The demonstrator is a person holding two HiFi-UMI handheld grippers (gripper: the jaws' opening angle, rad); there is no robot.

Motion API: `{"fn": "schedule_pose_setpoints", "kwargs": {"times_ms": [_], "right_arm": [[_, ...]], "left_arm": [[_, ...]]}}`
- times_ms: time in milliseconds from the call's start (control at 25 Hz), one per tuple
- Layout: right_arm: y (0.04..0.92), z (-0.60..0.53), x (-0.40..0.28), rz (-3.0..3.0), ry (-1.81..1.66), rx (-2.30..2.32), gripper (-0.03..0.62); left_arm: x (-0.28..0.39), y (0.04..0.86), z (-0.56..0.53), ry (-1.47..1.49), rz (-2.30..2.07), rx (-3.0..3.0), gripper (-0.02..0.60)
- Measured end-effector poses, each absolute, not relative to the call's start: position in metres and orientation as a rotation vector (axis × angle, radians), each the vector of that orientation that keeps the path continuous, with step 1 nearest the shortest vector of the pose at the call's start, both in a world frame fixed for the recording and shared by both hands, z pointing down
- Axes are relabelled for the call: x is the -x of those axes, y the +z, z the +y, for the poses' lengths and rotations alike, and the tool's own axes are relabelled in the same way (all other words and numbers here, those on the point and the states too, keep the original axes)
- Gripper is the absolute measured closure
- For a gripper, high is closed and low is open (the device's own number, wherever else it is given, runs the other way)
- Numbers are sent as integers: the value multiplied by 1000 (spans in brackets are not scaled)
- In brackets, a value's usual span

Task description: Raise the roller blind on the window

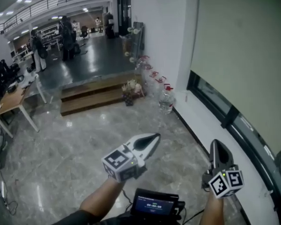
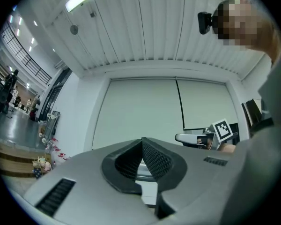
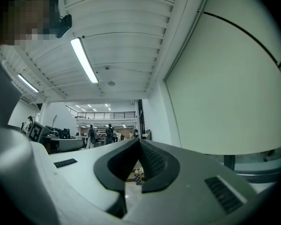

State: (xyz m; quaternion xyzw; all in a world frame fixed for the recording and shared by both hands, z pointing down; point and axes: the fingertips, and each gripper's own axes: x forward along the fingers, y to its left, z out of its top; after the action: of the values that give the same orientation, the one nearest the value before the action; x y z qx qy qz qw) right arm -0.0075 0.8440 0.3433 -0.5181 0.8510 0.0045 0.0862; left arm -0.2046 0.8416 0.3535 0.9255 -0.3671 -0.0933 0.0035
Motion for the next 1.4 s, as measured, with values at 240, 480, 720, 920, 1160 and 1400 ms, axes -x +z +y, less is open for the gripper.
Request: {"fn": "schedule_pose_setpoints", "kwargs": {"times_ms": [240,480,720,920,1160,1400], "right_arm": [[340,850,24,2505,21,1590,592],[339,849,39,2483,28,1627,592],[338,841,48,2480,34,1616,592],[337,808,41,2473,19,1570,592],[339,766,21,2493,22,1519,592],[335,720,-12,2487,32,1492,592]], "left_arm": [[215,354,841,-277,-1092,-2930,589],[225,356,830,-324,-1022,-2940,590],[222,354,825,-330,-973,-2977,589],[215,349,796,-310,-1021,-2954,589],[192,351,751,-281,-1085,-2944,589],[157,343,705,-339,-1084,-2947,589]]}}
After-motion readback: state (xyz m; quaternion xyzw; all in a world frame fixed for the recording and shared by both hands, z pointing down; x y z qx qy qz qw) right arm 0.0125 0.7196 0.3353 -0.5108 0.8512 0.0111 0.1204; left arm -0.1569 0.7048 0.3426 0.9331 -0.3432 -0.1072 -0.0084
